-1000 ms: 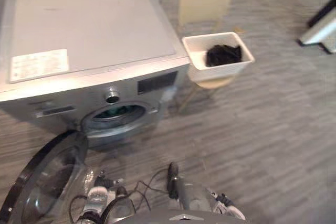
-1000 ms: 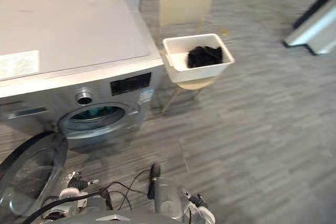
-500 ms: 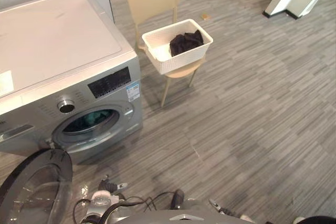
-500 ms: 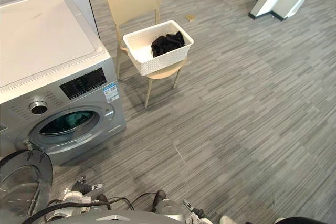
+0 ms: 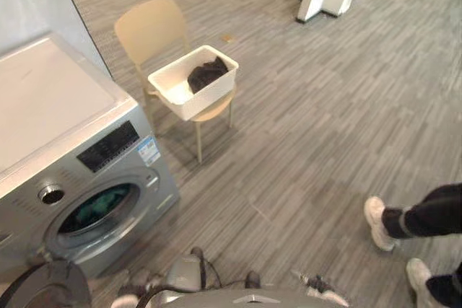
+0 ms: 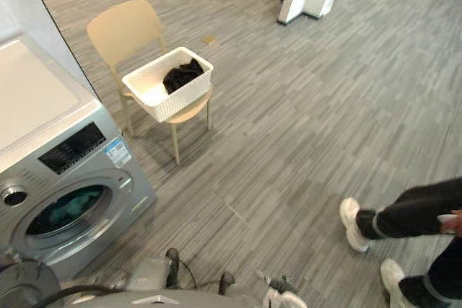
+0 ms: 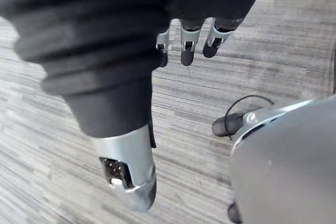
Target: Pick up the laundry basket with both hands and put the clothes into the washing machine.
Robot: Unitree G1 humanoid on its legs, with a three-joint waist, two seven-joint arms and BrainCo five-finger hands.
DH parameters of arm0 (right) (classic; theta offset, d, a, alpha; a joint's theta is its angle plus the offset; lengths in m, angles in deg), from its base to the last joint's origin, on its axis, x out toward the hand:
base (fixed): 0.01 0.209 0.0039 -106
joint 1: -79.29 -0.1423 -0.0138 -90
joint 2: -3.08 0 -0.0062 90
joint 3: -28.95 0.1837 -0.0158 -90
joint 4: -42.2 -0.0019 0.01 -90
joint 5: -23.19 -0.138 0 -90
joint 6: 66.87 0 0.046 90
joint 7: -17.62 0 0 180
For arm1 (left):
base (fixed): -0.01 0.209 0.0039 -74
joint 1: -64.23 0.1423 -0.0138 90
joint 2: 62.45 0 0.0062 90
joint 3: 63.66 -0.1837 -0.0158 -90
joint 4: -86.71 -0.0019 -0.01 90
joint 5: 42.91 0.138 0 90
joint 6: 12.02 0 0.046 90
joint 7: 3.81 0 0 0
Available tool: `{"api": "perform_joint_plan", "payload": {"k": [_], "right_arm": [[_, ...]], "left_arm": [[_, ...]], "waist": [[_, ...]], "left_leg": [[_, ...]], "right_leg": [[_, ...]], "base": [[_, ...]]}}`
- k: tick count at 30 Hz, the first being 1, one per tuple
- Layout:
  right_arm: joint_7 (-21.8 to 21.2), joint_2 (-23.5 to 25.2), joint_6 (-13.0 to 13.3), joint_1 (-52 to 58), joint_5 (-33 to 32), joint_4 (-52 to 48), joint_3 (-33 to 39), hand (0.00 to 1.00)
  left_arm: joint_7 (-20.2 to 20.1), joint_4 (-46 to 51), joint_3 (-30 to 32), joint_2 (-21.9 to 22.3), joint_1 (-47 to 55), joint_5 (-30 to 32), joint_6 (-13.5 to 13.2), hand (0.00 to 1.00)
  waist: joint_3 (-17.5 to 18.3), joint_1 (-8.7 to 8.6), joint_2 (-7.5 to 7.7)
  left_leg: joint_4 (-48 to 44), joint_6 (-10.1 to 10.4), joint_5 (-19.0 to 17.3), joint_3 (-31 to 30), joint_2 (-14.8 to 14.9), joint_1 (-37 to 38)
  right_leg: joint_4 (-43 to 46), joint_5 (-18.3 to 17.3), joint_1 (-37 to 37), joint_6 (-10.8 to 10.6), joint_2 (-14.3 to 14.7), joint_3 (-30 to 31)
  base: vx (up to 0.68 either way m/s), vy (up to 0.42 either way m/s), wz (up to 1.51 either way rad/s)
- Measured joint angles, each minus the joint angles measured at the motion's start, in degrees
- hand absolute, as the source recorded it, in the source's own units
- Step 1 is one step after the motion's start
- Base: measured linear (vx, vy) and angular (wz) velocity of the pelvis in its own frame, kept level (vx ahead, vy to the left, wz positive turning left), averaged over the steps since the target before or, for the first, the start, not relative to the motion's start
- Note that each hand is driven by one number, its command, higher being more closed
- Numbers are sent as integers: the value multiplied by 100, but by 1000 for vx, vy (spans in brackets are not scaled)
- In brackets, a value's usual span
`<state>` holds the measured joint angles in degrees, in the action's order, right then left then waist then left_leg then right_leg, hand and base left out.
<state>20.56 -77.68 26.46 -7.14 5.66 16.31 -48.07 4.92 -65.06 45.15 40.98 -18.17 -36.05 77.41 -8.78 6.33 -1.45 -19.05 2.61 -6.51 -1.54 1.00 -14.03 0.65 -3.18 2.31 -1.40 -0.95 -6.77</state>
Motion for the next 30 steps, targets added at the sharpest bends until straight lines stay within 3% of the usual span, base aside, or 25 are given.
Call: {"api": "perform_joint_plan", "payload": {"k": [2,4,6,7,8,9,10,11,12,13,14,15,17,18,19,20,21,22,23,24,25,27,29,30], "right_arm": [[-16,11,-6,-88,3,89,-52,0],[-76,138,-2,-141,21,74,-44,0],[-150,161,-4,-142,53,38,-46,0],[-178,165,7,-145,111,-6,-65,0],[-179,169,14,-148,135,-18,-94,0],[-184,191,17,-135,156,-19,-116,0],[-205,184,19,-139,161,-30,-136,0],[-230,185,18,-142,155,-25,-133,0],[-285,182,23,-145,153,-49,-74,0],[-291,190,20,-173,155,-75,-46,0],[-292,183,23,-193,150,-73,-16,0],[-283,173,21,-214,153,-126,107,0],[-284,180,36,-158,154,-277,231,0],[-263,257,18,-122,167,-253,446,0],[-259,294,21,-105,166,-247,473,0],[-253,336,14,-75,145,-131,753,0],[-255,278,-5,-58,151,-130,904,0],[-252,249,-9,-33,173,-119,912,0],[-255,199,-15,-28,180,-51,971,0],[-244,156,-56,19,183,-27,1064,0],[-237,145,-72,37,184,-22,1087,0],[-237,167,-139,36,193,33,1090,0],[-233,218,-180,-67,192,132,1095,0],[-218,259,-229,-183,182,253,1225,0]], "left_arm": [[-41,10,249,103,114,-5,30,0],[-34,8,274,164,260,-12,57,0],[-40,41,188,137,290,-51,54,0],[-40,55,85,54,267,-54,48,0],[-37,73,6,9,234,-59,47,0],[-41,150,-215,-65,229,-122,47,0],[-43,244,-394,-102,198,-175,47,0],[-49,302,-449,-107,165,-191,42,0],[-44,355,-516,-106,65,-214,35,0],[-32,379,-537,-115,-55,-211,24,0],[-32,371,-542,-108,-114,-213,21,0],[-37,364,-545,-46,-145,-209,14,0],[-37,373,-514,20,-273,-207,-15,0],[-68,325,-508,-11,-241,-25,-57,0],[-78,328,-507,-27,-236,0,-71,0],[-113,285,-398,-74,-247,26,-131,0],[-164,104,-126,112,-227,42,-71,0],[-175,97,50,177,-205,58,-66,0],[-175,134,351,292,-190,59,-71,0],[-193,168,635,400,-211,-1,-65,0],[-195,190,725,439,-217,-10,-65,0],[-195,262,774,433,-203,-51,-65,0],[-195,263,696,306,-218,-49,-63,0],[-195,256,642,245,-215,-52,-64,0]], "waist": [[18,140,29],[120,127,46],[282,145,158],[298,54,195],[304,-6,216],[309,-98,232],[323,-182,348],[315,-180,227],[300,-252,235],[262,-283,256],[233,-298,230],[190,-334,136],[116,-354,56],[182,-404,115],[196,-409,149],[229,-412,277],[380,-436,72],[455,-426,-8],[477,-425,-77],[483,-452,-165],[471,-434,-195],[432,-278,-180],[337,-194,-27],[237,-137,70]], "left_leg": [[7,-177,-112,39,-141,89],[43,-285,-226,130,-303,250],[250,-417,-319,245,-537,537],[292,-501,-373,294,-568,685],[288,-541,-413,287,-571,792],[253,-554,-525,223,-578,1008],[198,-536,-612,119,-562,1229],[247,-509,-643,78,-531,1347],[277,-531,-705,59,-408,1499],[393,-492,-729,38,-311,1695],[477,-450,-742,40,-225,1809],[635,-374,-764,56,21,2041],[858,-205,-865,122,370,2355],[940,19,-1031,128,531,2442],[947,60,-1073,113,539,2463],[949,191,-1332,-4,595,2627],[849,145,-1393,-42,930,2735],[625,125,-1326,-86,1031,2677],[-141,137,-1139,-324,1177,2297],[-1564,187,-714,-675,1250,1602],[-2182,217,-485,-779,1262,1322],[-3920,284,-361,-632,1267,496],[-4271,204,-437,-144,1227,-15],[-4017,217,-580,249,1158,-249]], "right_leg": [[460,-310,-150,-89,-137,140],[946,-613,-208,-226,-349,156],[2471,-1155,-737,-510,-631,384],[3945,-1185,-1265,-732,-692,535],[4602,-1038,-1459,-896,-686,581],[5268,-391,-1663,-905,-674,539],[5555,-74,-1652,-752,-742,353],[5760,149,-1712,-659,-778,250],[6077,-10,-1866,-471,-846,66],[5969,-616,-1998,-297,-1008,-182],[5762,-823,-2047,-270,-1071,-322],[4994,-1050,-2046,-199,-1094,-579],[3838,-967,-2064,-209,-1053,-708],[2749,-547,-2012,-379,-948,-381],[2611,-431,-2018,-373,-952,-301],[2584,-80,-2043,-516,-963,-133],[2866,-567,-1987,-394,-732,-356],[2920,-697,-1988,-315,-642,-412],[2870,-806,-1798,-193,-509,-584],[2667,-924,-1455,-77,-374,-812],[2547,-950,-1282,-37,-316,-862],[1973,-949,-589,59,-86,-1036],[1500,-928,-28,95,-31,-1175],[1244,-902,274,101,-32,-1196]], "base": [[158,126,-10],[196,83,-8],[242,62,-3],[208,13,9],[221,-44,22],[376,-97,24],[410,-120,13],[398,-171,9],[293,-200,2],[282,-211,3],[295,-218,-2],[308,-240,-12],[350,-320,-9],[244,-277,8],[350,-400,15],[358,-364,14],[449,-431,11],[558,-523,14],[557,-507,38],[553,-512,49],[349,-291,49],[377,-233,19],[409,-205,26],[410,-178,24]]}}
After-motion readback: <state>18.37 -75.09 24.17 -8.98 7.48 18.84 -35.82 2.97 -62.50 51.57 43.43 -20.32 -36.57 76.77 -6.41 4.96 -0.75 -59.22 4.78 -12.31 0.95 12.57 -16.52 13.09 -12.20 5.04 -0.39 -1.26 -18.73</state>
